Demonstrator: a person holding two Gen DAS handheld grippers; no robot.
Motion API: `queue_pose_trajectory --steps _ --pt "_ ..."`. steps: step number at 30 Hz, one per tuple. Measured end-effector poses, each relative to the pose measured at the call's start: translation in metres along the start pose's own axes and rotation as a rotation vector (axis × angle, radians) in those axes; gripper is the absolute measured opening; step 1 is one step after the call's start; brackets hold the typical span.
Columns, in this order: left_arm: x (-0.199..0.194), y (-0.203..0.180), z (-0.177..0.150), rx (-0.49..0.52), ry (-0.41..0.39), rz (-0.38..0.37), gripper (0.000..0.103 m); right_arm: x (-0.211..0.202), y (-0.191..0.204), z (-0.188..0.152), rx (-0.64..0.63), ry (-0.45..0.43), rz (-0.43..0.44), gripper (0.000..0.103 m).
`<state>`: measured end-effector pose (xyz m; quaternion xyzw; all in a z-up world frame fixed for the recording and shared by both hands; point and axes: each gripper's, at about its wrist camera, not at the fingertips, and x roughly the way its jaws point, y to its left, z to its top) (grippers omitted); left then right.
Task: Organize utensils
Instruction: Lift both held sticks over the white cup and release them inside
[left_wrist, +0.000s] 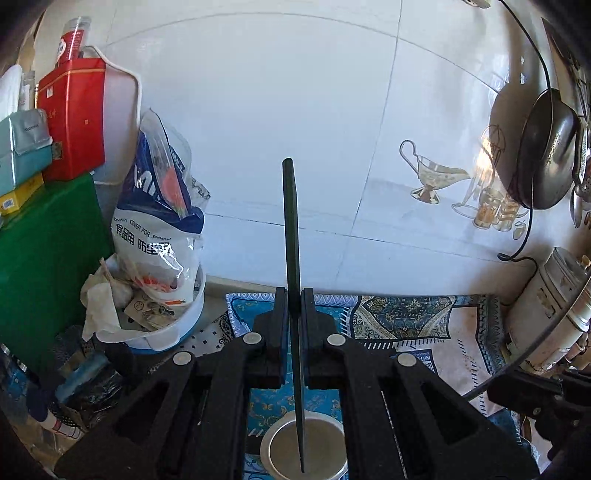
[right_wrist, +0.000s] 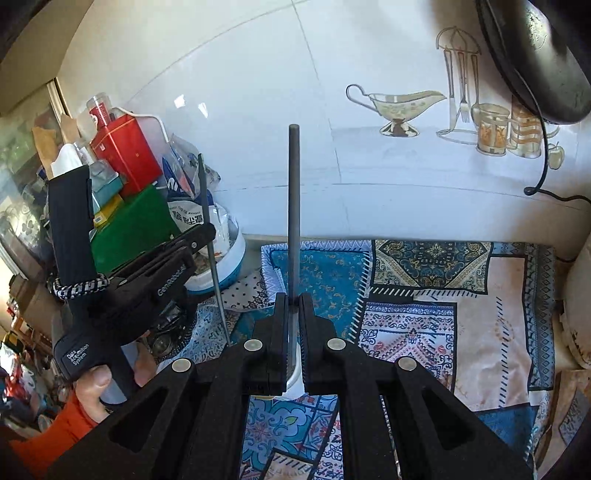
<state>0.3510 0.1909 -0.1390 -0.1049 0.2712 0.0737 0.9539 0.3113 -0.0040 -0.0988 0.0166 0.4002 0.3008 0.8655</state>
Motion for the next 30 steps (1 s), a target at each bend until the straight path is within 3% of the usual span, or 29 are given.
queue_pose_trajectory --steps 7,15,27,30 --pt "0.038 0.007 -0.024 0.018 0.067 -0.001 0.004 0.041 -0.002 -0.010 0.020 0.105 -0.006 0.005" --pt "0.053 0.012 -0.045 0.034 0.146 -0.020 0.004 0.072 -0.010 -0.020 0.032 0.208 -0.013 0.005" --pt "0.051 0.012 -0.050 0.062 0.235 -0.043 0.004 0.082 -0.008 -0.019 0.011 0.248 -0.013 0.006" --pt "0.047 0.007 -0.051 0.086 0.253 -0.038 0.004 0.079 -0.010 -0.018 0.017 0.252 -0.006 0.012"
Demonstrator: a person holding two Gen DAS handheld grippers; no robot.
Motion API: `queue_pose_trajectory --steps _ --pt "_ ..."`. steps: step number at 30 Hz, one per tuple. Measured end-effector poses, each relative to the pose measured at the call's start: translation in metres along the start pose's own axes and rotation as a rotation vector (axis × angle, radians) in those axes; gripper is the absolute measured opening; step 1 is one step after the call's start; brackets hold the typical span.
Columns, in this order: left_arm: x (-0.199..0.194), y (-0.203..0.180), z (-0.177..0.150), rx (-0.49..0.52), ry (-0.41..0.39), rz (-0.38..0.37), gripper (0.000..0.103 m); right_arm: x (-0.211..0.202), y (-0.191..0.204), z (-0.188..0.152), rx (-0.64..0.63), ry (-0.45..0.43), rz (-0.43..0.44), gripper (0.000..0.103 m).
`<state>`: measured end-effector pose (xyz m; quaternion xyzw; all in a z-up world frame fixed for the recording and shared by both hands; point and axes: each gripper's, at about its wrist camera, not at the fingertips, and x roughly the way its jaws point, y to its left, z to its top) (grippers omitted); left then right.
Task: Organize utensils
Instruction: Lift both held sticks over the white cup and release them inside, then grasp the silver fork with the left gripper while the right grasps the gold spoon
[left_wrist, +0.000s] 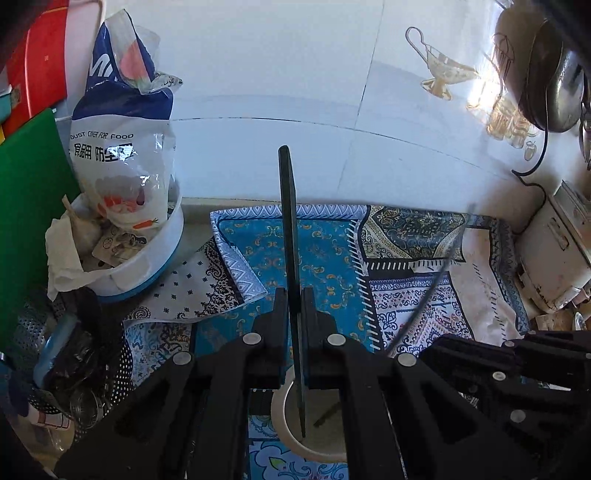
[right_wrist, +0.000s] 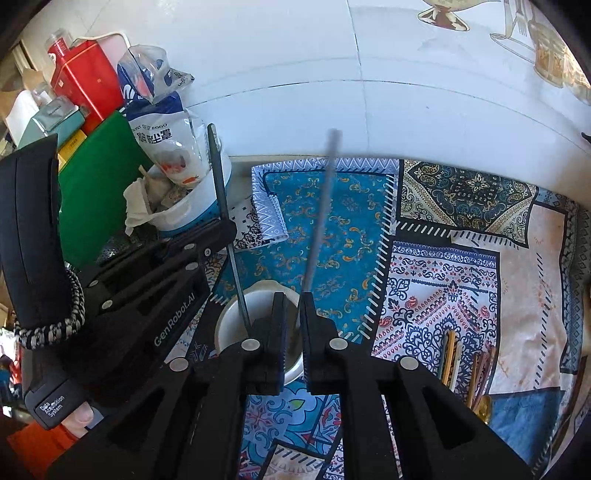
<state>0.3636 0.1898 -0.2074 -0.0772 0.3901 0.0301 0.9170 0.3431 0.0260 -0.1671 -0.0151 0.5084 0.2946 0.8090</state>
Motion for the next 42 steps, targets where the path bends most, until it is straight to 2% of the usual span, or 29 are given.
queue_pose_trajectory --steps 2,8,12,19,22,26,32,42 --pt "-0.005 -0.004 0.000 0.011 0.003 0.010 0.004 -0.004 -0.002 -0.001 0.001 -0.011 0.001 0.017" --pt "-0.026 -0.010 0.001 0.010 0.000 0.021 0.007 -0.027 -0.008 -0.004 -0.009 -0.046 -0.013 0.018" --pt "-0.049 -0.022 0.004 0.020 -0.025 0.028 0.018 -0.047 -0.018 -0.009 -0.015 -0.081 -0.043 0.019" --pt "-0.082 -0.052 0.008 0.036 -0.062 -0.009 0.042 -0.087 -0.045 -0.022 -0.007 -0.149 -0.115 0.031" --pt "-0.090 -0.070 0.006 0.047 -0.063 -0.034 0.058 -0.102 -0.061 -0.031 0.007 -0.171 -0.144 0.036" --pt "-0.091 -0.098 -0.003 0.059 -0.052 -0.057 0.067 -0.118 -0.082 -0.044 0.021 -0.183 -0.195 0.041" --pt "-0.066 -0.141 -0.026 0.113 0.043 -0.071 0.069 -0.130 -0.122 -0.066 0.071 -0.154 -0.231 0.042" --pt "0.005 -0.201 -0.092 0.222 0.301 -0.081 0.069 -0.126 -0.178 -0.110 0.140 -0.058 -0.277 0.042"
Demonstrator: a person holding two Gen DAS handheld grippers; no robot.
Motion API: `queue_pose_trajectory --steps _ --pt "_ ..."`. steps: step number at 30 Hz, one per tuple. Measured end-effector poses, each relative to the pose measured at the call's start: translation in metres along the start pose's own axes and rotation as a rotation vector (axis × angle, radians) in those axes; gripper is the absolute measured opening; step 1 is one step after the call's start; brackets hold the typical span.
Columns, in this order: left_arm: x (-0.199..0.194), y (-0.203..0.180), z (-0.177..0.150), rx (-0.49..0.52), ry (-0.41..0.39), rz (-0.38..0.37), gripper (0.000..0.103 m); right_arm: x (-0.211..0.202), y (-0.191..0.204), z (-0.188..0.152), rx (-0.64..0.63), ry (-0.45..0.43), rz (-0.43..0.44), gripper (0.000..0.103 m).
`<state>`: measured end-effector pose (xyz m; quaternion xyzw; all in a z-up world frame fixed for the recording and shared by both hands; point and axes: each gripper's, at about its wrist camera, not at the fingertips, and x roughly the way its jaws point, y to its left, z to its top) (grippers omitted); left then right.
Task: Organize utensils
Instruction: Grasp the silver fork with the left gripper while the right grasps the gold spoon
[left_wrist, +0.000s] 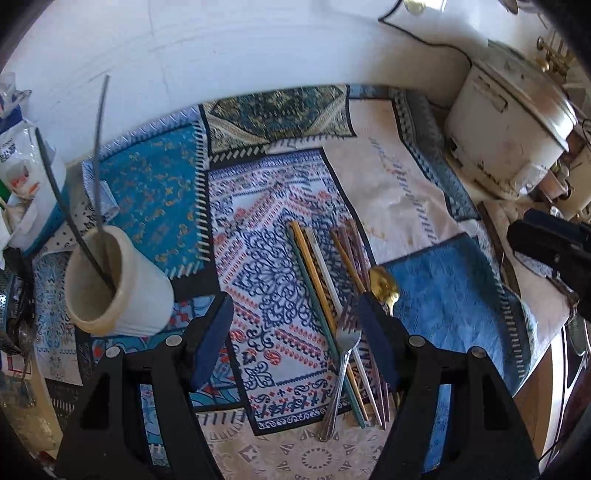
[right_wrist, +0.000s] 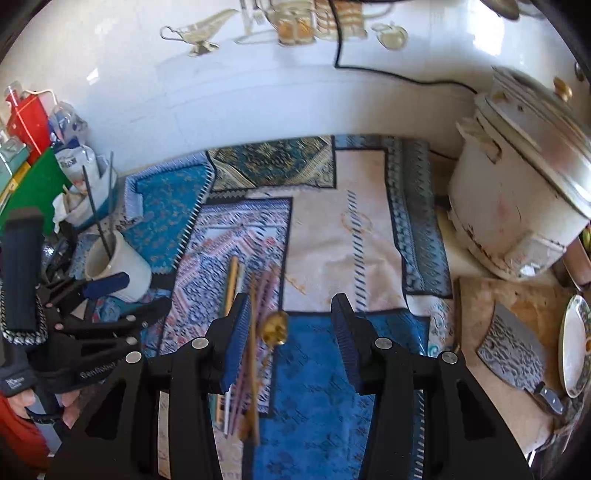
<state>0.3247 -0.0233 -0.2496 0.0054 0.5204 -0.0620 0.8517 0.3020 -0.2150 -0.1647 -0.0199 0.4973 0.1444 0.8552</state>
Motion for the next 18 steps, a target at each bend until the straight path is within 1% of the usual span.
queue_pose_trajectory --steps 2,4,6,9,14,16,18 --pt "0.016 -0.012 -0.007 0.034 0.049 -0.013 0.069 0.005 -0.008 -0.007 0.010 0.025 -0.001 0.042" --pt "0.033 -0.024 -0.015 0.070 0.097 -0.006 0.069 0.008 -0.014 -0.013 0.018 0.045 -0.002 0.042" --pt "0.047 -0.033 -0.022 0.099 0.131 0.005 0.069 0.012 -0.019 -0.019 0.026 0.065 0.002 0.042" --pt "0.062 -0.038 -0.029 0.110 0.168 0.014 0.069 0.015 -0.024 -0.026 0.033 0.082 0.003 0.042" --pt "0.077 -0.041 -0.035 0.111 0.202 0.033 0.068 0.019 -0.030 -0.031 0.040 0.107 0.005 0.042" --pt "0.080 -0.041 -0.037 0.105 0.200 0.042 0.060 0.021 -0.031 -0.032 0.041 0.114 0.005 0.042" --pt "0.082 -0.039 -0.038 0.085 0.199 0.026 0.057 0.022 -0.031 -0.033 0.043 0.120 0.008 0.042"
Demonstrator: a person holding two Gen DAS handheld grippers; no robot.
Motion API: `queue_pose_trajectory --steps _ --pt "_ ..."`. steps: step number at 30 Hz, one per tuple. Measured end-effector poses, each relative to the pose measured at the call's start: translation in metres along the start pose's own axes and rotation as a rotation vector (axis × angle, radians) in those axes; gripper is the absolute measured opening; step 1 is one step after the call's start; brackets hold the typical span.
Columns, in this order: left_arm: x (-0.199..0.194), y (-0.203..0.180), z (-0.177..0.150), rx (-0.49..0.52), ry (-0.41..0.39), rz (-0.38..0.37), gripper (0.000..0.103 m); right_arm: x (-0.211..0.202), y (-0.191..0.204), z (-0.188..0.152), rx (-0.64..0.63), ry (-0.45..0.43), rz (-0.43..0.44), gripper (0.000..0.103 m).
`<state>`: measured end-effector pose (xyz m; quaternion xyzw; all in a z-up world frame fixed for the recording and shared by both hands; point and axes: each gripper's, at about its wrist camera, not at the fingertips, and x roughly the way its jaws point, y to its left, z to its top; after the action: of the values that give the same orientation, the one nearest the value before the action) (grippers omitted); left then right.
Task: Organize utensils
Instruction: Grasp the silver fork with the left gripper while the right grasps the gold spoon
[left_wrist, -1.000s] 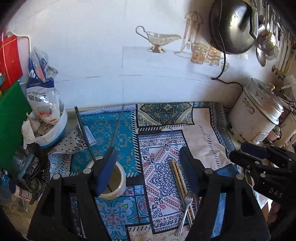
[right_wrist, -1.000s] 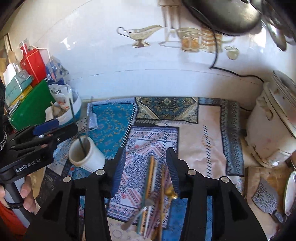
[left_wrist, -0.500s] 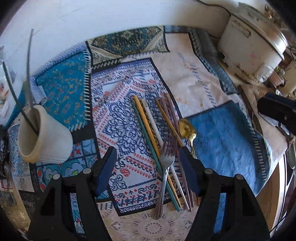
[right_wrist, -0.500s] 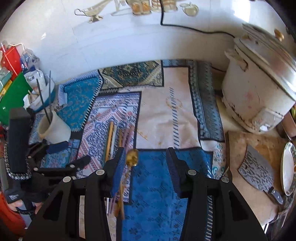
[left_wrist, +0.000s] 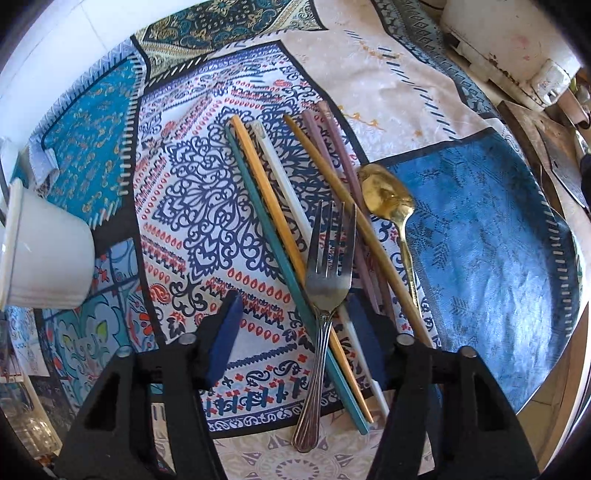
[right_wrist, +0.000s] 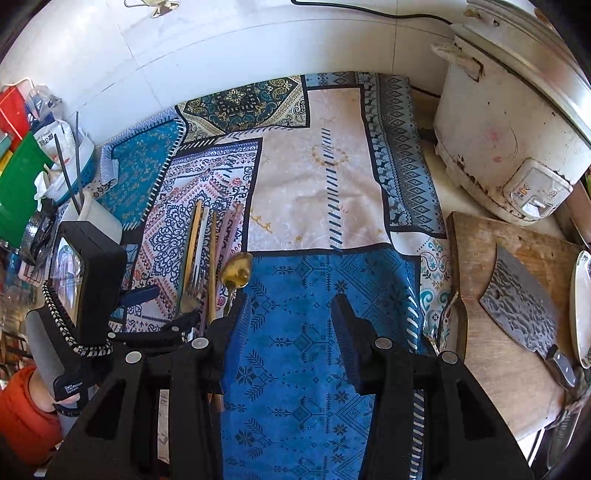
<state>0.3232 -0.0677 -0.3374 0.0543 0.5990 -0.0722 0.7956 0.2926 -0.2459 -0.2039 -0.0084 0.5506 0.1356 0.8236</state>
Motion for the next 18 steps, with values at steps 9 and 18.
queue_pose_trajectory --steps 9,18 --pt "-0.001 0.002 0.002 0.002 -0.029 -0.034 0.023 0.016 0.003 0.000 0.000 0.030 0.012 0.042" --pt "-0.017 0.038 0.003 -0.118 -0.065 -0.153 0.022 0.055 0.017 0.001 -0.025 0.115 0.042 0.042"
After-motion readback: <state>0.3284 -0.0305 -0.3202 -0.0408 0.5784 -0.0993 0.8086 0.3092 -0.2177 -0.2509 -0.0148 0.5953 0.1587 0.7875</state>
